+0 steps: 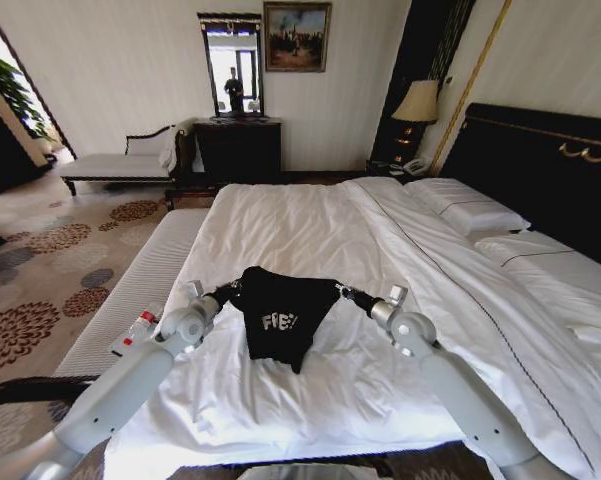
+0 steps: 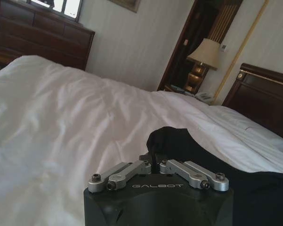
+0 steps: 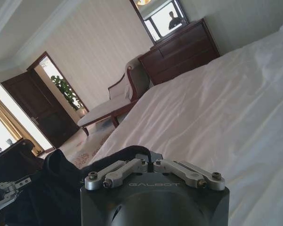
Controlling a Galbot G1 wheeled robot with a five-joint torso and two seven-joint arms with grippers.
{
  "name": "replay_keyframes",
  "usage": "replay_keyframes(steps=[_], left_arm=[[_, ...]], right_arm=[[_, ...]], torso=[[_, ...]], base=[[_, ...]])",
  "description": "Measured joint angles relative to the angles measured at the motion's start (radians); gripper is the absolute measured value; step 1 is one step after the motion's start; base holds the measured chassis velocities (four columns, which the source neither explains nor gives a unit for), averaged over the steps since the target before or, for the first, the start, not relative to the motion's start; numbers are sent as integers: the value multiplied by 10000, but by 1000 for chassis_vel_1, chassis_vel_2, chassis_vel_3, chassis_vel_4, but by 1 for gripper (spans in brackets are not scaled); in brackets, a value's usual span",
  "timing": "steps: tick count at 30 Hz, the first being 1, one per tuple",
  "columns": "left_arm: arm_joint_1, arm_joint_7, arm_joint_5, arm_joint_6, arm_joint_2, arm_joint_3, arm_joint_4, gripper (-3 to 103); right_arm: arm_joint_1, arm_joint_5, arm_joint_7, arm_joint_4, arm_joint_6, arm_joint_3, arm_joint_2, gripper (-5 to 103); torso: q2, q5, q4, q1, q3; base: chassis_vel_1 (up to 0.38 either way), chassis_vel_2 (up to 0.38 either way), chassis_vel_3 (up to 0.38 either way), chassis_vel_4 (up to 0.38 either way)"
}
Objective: Fold the clothes on the bed.
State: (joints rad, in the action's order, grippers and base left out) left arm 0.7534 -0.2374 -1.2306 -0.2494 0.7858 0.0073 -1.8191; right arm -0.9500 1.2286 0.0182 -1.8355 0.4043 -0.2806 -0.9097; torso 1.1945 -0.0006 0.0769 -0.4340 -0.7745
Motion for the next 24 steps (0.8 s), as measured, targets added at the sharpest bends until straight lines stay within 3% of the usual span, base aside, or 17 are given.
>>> replay_keyframes(steps=[5, 9, 14, 24], left_arm=[[-788, -243, -532, -90, -557, 63, -1024, 3], [-2920, -632, -2036, -295, -1118, 515, -1764, 3], [-4473, -707, -2995, -379, -1551, 653, -1799, 3], [-5300, -910, -4063, -427, -2215, 174, -2592, 3]], right_arm=[[228, 659, 415, -990, 88, -446, 467, 0], [1390, 1761, 938, -1804, 187, -738, 1413, 0], [2661, 2979, 1480, -2233, 237, -1042, 2285, 0], [4439, 5047, 2010, -2637, 268, -1104, 3735, 0]], torso=[[0, 0, -1, 0, -1], [0, -1, 3, 0, -2], [-1, -1, 1, -2, -2], [0, -1, 3, -1, -2]], base=[[0, 0, 0, 0], [0, 0, 0, 0], [0, 0, 0, 0], [0, 0, 0, 0]])
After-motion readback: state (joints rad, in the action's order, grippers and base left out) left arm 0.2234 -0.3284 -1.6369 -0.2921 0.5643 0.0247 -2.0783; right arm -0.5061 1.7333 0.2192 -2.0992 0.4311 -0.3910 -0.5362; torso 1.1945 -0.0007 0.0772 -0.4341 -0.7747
